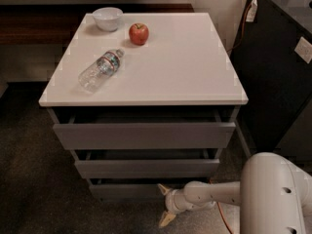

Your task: Pick coke can from bottom drawer and place on counter

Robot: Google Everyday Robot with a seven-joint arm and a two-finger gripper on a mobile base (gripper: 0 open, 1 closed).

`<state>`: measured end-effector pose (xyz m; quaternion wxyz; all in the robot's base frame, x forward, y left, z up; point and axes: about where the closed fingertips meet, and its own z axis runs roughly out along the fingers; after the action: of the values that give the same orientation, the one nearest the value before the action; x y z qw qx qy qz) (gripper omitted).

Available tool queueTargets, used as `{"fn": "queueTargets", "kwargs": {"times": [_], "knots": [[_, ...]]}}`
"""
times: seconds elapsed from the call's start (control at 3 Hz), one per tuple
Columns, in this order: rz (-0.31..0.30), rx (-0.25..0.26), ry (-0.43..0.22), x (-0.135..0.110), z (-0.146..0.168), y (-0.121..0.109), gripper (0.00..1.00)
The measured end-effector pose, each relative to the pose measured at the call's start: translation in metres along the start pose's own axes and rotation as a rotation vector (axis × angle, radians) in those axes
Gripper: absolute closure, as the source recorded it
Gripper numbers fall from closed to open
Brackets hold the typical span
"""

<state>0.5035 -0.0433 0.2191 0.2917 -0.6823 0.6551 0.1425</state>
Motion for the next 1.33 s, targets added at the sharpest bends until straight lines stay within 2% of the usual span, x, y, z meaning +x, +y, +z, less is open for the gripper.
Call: {"fn": "queueTargets", "kwargs": {"times": [0.67,1.33], "knots": [[0.032,0.021,0.050,0.021,0.015,-0.017,0.00],[0.038,0.047,0.089,0.035,0.033,-0.035,0.00]]}}
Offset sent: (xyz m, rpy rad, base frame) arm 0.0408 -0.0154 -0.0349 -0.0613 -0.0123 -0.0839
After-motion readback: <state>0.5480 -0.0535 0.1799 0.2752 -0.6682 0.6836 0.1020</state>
